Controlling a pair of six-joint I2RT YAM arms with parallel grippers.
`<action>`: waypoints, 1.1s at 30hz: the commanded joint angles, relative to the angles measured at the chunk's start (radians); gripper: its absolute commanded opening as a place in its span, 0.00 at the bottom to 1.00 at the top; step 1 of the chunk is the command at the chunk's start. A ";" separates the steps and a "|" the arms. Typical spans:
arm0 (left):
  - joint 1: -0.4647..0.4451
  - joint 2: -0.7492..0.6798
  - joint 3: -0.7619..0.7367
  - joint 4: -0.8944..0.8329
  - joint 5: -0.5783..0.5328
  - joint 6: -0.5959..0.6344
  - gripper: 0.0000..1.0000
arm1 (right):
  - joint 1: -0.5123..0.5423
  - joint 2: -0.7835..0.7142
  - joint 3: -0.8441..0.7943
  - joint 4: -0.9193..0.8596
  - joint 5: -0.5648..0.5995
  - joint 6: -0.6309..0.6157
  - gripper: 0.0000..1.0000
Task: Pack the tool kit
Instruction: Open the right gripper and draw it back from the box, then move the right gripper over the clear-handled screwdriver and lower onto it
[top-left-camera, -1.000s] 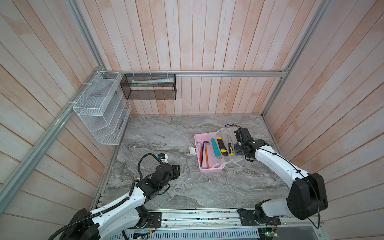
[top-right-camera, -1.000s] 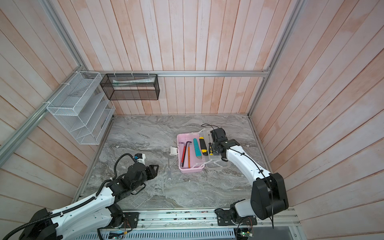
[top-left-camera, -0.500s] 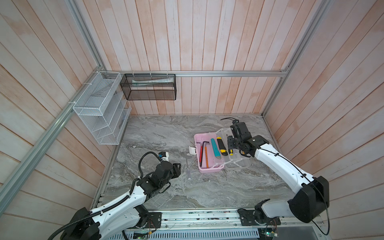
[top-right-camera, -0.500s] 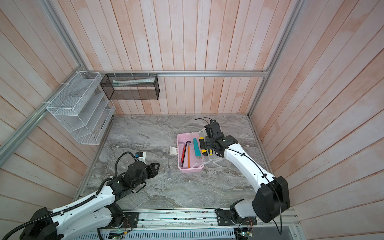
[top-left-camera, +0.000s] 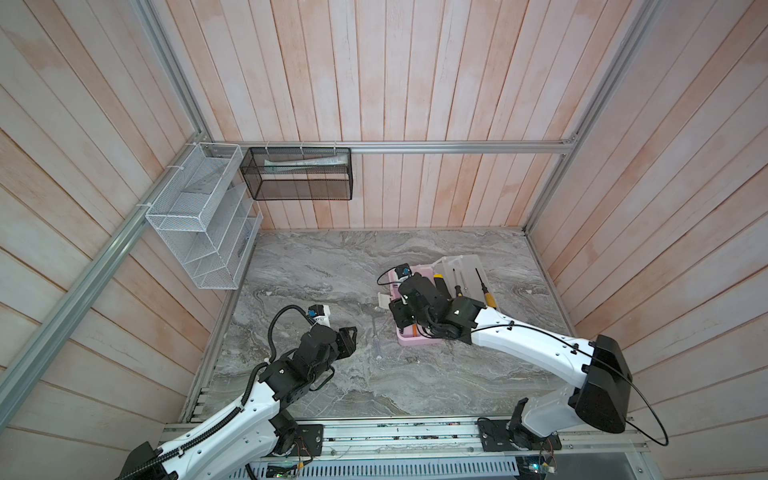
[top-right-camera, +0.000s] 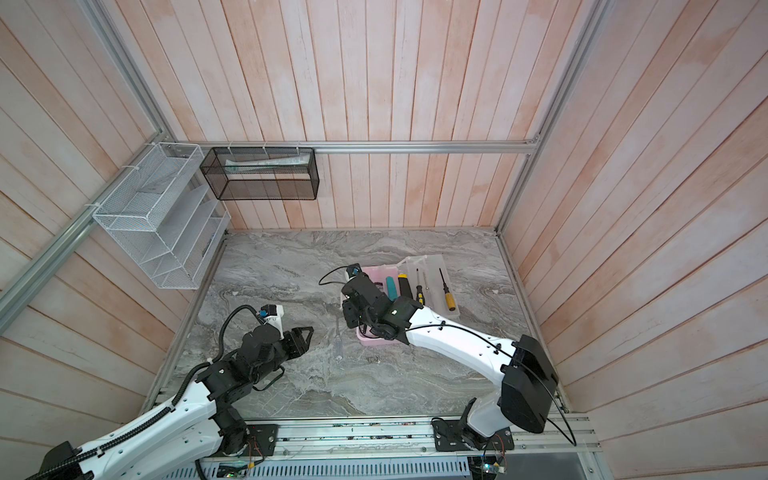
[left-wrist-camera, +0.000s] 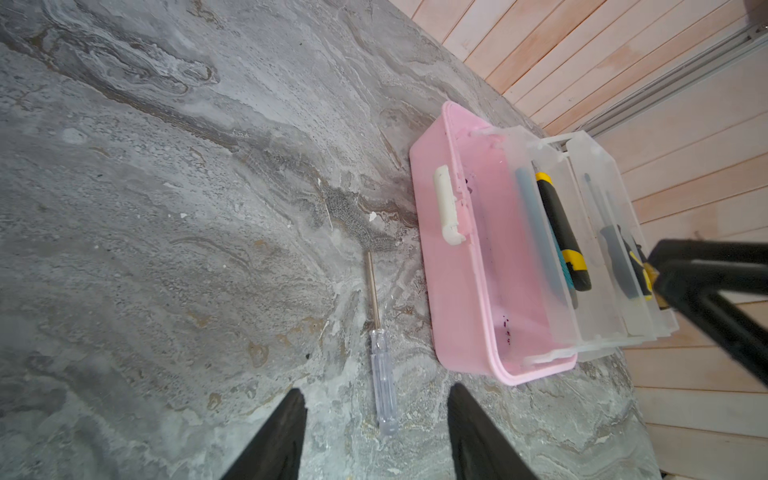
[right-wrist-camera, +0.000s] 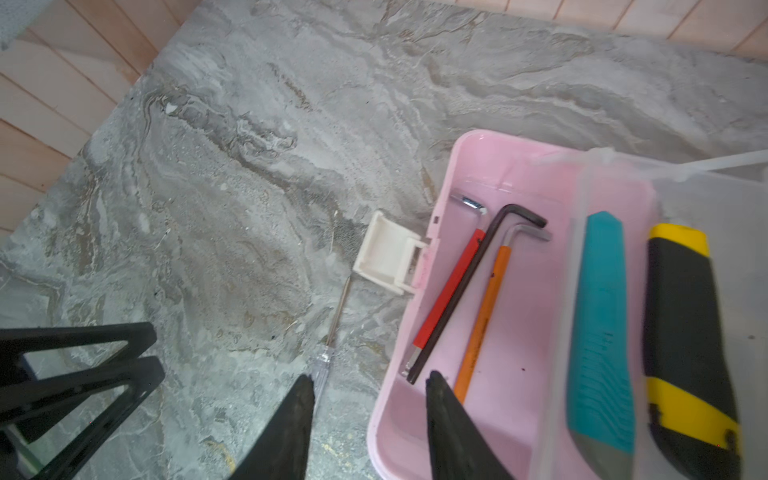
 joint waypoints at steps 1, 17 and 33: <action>0.041 -0.027 0.004 -0.049 0.001 0.007 0.58 | 0.027 0.028 0.005 0.020 -0.030 0.043 0.45; 0.132 -0.046 -0.052 -0.013 0.062 0.008 0.58 | 0.088 0.113 -0.075 0.113 -0.203 0.058 0.38; 0.132 -0.052 -0.086 0.026 0.076 -0.001 0.58 | 0.102 0.347 0.043 -0.056 -0.131 0.142 0.38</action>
